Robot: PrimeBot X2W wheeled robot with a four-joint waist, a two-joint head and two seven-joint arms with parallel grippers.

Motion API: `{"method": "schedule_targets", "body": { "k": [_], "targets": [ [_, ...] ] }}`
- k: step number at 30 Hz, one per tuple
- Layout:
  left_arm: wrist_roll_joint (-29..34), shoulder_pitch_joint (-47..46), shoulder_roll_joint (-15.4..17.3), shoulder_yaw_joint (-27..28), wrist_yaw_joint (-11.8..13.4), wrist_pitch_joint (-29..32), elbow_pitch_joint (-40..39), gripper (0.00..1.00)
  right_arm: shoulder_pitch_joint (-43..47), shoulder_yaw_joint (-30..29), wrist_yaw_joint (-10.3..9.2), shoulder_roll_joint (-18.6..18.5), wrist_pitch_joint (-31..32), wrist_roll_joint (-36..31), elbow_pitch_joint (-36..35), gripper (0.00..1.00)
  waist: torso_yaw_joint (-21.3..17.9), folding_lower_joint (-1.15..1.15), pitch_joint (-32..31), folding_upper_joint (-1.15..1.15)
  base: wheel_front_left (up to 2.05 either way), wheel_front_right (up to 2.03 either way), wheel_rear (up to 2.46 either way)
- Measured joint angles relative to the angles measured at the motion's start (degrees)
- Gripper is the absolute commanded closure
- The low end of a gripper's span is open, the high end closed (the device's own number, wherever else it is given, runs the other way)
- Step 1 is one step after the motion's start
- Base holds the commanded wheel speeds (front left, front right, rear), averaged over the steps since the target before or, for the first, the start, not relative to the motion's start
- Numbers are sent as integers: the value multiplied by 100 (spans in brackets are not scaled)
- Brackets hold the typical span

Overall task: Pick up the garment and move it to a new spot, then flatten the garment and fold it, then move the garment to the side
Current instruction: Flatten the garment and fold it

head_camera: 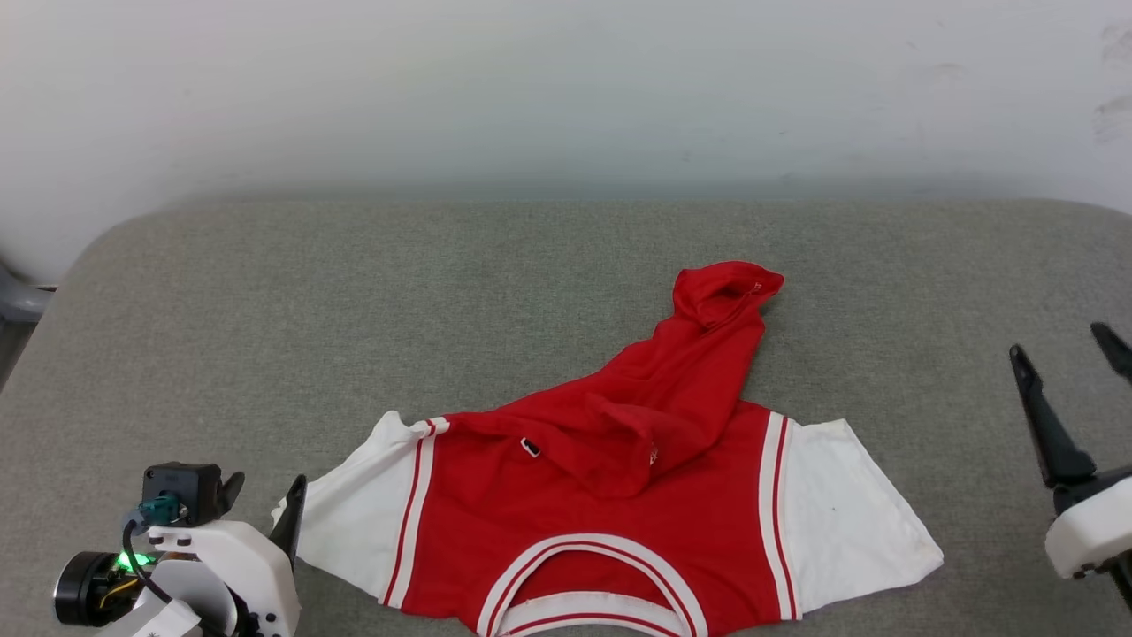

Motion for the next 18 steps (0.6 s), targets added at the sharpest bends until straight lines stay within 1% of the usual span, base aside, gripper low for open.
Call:
{"method": "schedule_targets", "body": {
  "k": [4, 7, 10, 14, 16, 18],
  "targets": [
    [383, 105, -5, 292, 436, -146, -432, 0, -307, 147, -1, -531, 515, 394, -223, 0, 80, 0, -13, 0, 0, 0, 0],
    [809, 249, -74, 657, 775, -154, -864, 0, -433, 342, 0, -988, 1126, 787, -366, 0, 140, 0, -18, 0, 0, 0, 0],
    [1280, 488, -171, 1117, 1049, -163, -1298, 0, -553, 584, -1, -1416, 1828, 1288, -409, 0, 193, 0, -3, 0, 0, 0, 0],
    [1840, 920, -374, 1638, 1276, -163, -1717, 0, -606, 1088, 0, -1986, 2899, 2002, -377, 0, 265, 0, 25, 0, 0, 0, 0],
    [2075, 1111, -476, 1863, 1329, -163, -1882, 0, -598, 1335, 0, -2210, 3405, 2369, -361, 0, 305, 0, 42, 0, 0, 0, 0],
    [2296, 1290, -590, 2072, 1337, -163, -2005, 0, -593, 1512, 0, -2360, 3874, 2679, -304, 0, 345, 0, 70, 0, 0, 0, 0]
  ]
}}
